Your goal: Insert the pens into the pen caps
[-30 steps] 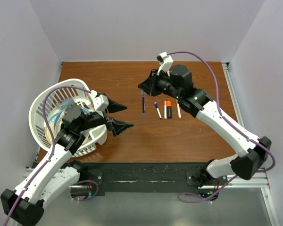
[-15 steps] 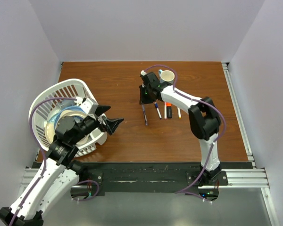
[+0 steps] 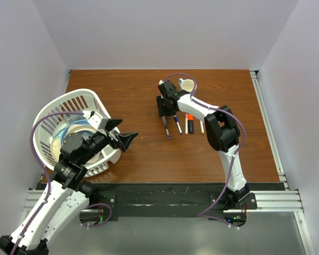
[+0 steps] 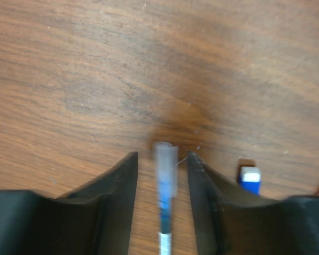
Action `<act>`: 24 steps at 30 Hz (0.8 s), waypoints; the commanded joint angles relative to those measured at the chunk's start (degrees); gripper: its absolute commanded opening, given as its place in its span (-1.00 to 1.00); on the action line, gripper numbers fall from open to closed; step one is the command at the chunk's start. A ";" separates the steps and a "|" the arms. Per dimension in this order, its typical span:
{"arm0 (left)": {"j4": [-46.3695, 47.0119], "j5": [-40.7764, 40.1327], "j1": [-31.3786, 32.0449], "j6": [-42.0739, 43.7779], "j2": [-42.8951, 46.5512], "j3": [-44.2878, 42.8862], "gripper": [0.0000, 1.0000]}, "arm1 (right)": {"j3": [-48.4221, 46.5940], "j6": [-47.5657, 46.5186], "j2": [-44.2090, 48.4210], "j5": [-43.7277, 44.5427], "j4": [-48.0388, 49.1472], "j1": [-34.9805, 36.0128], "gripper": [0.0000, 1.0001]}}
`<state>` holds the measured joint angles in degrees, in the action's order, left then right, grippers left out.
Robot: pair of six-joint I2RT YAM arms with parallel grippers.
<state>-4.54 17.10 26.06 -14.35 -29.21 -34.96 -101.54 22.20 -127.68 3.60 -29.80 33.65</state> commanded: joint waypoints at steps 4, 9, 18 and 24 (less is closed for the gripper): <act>0.05 -3.65 0.39 0.46 0.12 -1.16 1.00 | -1.30 -3.21 7.07 4.58 -2.45 -0.60 0.43; -0.21 -4.44 0.39 0.72 0.56 -1.34 1.00 | 5.81 -3.48 19.11 0.10 -0.79 -0.25 0.97; -0.38 -2.34 0.39 -2.52 -0.49 -3.79 1.00 | 27.52 0.39 55.37 -2.89 0.54 1.07 0.97; -0.74 -0.49 0.39 -5.95 -0.41 -6.26 1.00 | 37.28 3.99 73.17 -3.42 0.54 0.98 0.97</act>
<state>-5.74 14.79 26.33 -17.30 -29.82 -37.43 -69.10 23.14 -60.23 1.54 -28.75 34.76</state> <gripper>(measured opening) 0.996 0.986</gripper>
